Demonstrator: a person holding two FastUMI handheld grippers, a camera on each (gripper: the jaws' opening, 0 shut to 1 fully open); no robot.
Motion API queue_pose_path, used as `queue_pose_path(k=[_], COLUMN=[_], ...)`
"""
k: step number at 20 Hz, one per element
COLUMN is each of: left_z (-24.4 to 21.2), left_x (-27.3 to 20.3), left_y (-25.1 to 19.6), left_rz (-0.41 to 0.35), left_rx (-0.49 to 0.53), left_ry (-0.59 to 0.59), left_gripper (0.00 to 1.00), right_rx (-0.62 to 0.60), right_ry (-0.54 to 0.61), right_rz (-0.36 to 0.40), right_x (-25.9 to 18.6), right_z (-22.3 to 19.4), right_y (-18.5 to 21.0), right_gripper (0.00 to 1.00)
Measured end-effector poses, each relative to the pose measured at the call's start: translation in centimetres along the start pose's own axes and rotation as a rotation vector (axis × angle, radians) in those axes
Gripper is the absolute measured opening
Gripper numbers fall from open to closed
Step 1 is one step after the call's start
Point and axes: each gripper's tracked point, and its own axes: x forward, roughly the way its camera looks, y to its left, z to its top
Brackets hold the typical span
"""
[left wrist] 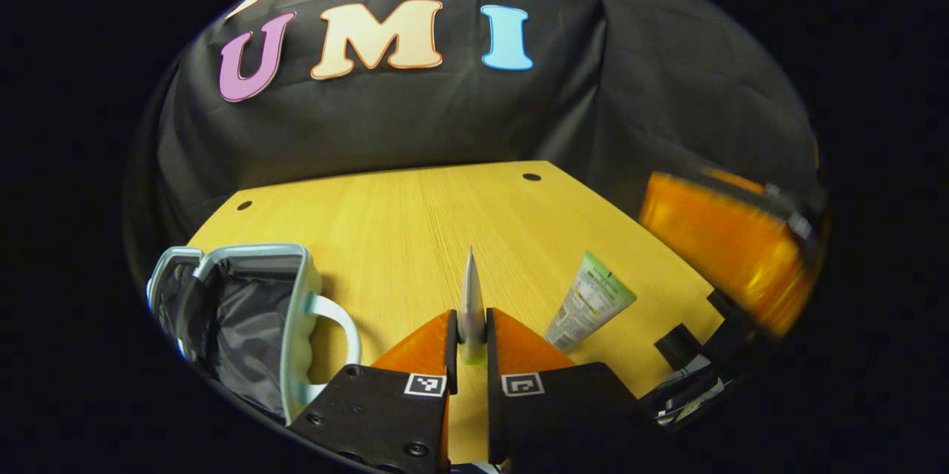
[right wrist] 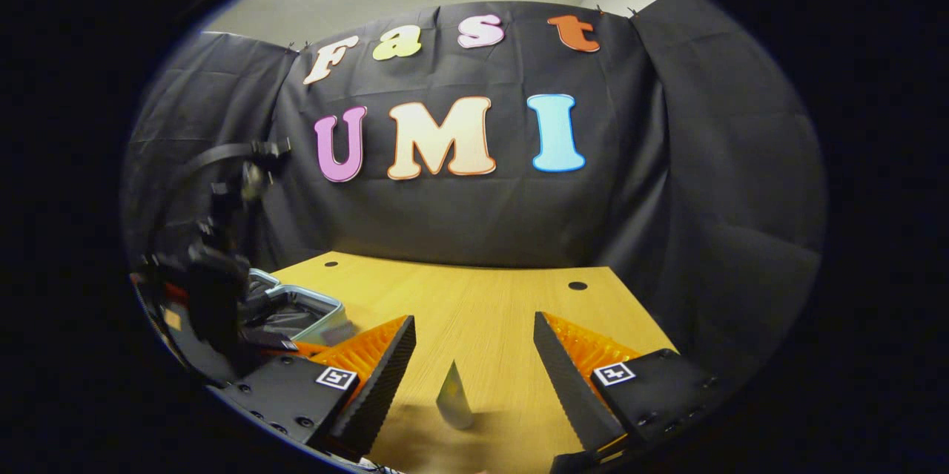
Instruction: First open the suitcase, pack the skin care products into it, and then close the suitcase.
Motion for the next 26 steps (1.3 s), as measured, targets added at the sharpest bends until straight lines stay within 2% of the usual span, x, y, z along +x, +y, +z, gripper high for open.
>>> queue_pose_path(k=[1,9,11,13,15,17,18,20,23,26], left_z=[1.4,5.1,5.3,6.2,6.2,6.0,5.8,5.5,4.5,2.6], left_x=[-0.6,-3.9,-4.4,-5.2,-6.0,-6.5,-6.8,-7.7,-9.2,-10.4], left_y=[0.4,4.2,4.9,6.0,7.2,8.2,8.8,9.9,12.0,15.0], left_rz=[-0.001,0.054,0.072,0.105,0.145,0.174,0.191,0.233,0.305,0.37], left_rx=[-0.01,-0.006,-0.019,-0.017,-0.014,-0.042,-0.059,-0.071,-0.06,-0.076], left_ry=[-0.039,-0.073,-0.071,-0.101,-0.1,-0.097,-0.094,-0.094,-0.071,-0.015], left_gripper=[0.13,0.12,0.12,0.13,0.13,0.12,0.12,0.12,0.13,0.12], right_rx=[0.0,-0.035,-0.042,-0.039,-0.049,-0.038,-0.037,-0.037,-0.047,-0.022], right_ry=[0.021,0.179,0.209,0.238,0.261,0.282,0.275,0.307,0.346,0.344], right_rz=[0.003,-0.004,-0.015,-0.015,-0.007,0.008,0.007,0.057,0.111,0.136], right_x=[0.4,2.7,3.1,3.3,3.4,3.4,3.4,3.5,3.7,3.4], right_z=[-1.2,-9.6,-11.2,-12.7,-13.9,-14.8,-14.5,-14.9,-14.6,-12.9], right_y=[0.3,1.2,0.9,0.9,1.1,1.3,1.1,2.1,2.7,3.5], right_gripper=[0.99,0.99,0.89,0.63,0.49,0.51,0.45,0.32,0.21,0.21])
